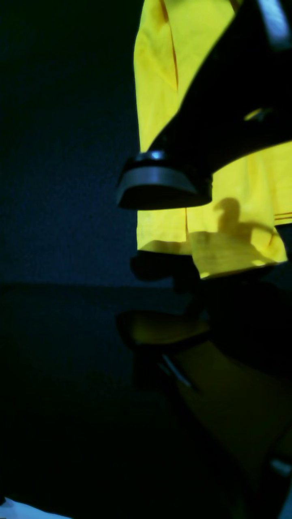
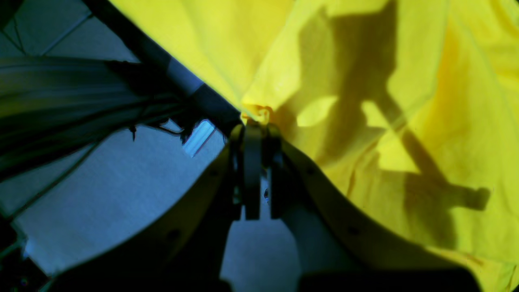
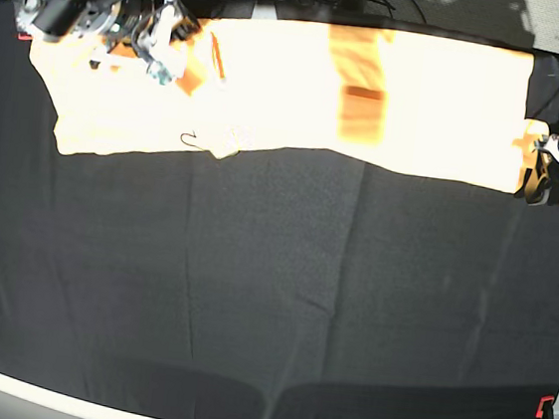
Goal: Layout the t-shirt on the table in an organized manner, then fold the t-shirt properly
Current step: 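Grasp the sleeve end with the right gripper and fold it inward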
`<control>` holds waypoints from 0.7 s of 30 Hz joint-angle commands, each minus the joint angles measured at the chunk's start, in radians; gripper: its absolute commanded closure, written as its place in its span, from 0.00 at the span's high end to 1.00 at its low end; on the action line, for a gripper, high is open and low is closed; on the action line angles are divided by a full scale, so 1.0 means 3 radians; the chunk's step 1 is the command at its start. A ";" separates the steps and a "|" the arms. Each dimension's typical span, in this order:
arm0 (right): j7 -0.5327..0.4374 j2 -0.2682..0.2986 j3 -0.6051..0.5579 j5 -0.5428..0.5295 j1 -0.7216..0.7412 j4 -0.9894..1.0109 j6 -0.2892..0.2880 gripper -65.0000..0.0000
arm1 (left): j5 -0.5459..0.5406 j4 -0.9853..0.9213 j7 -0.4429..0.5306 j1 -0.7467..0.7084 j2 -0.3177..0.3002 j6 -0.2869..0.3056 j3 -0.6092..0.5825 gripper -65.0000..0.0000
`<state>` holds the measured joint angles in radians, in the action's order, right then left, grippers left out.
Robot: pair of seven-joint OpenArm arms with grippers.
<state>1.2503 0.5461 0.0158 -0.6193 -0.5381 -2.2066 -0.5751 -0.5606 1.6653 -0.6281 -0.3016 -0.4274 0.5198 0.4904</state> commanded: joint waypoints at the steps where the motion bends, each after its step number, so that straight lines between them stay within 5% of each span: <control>1: -0.0047 0.0036 0.0018 -0.0020 0.0017 -0.0062 -0.0001 0.00 | -0.0045 0.0061 0.0080 0.0025 -0.0062 0.0000 0.0027 0.57; 2: -0.0047 0.0037 0.0018 -0.0055 0.0022 -0.0062 -0.0003 0.01 | -0.0045 0.0061 0.0079 0.0027 -0.0062 0.0001 0.0027 0.57; 7: -0.0362 0.0036 0.0018 -0.0219 0.0032 -0.0062 -0.0019 0.45 | -0.0045 0.0061 0.0075 0.0025 -0.0062 0.0000 0.0027 0.57; 11: -0.0726 0.0036 0.0018 -0.0216 0.0146 -0.0062 -0.0017 0.47 | -0.0070 0.0061 0.0078 0.0014 -0.0064 0.0003 0.0028 0.57; 21: -0.0703 0.0036 0.0018 0.0060 0.0835 0.0114 0.0103 0.47 | -0.0094 0.0055 0.0048 -0.0282 -0.0062 -0.0003 0.0028 0.57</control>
<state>1.0557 0.5453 0.0154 -0.5945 -0.2955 -2.1586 -0.5480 -0.5770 1.6653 -0.6342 -0.3897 -0.4297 0.5198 0.4904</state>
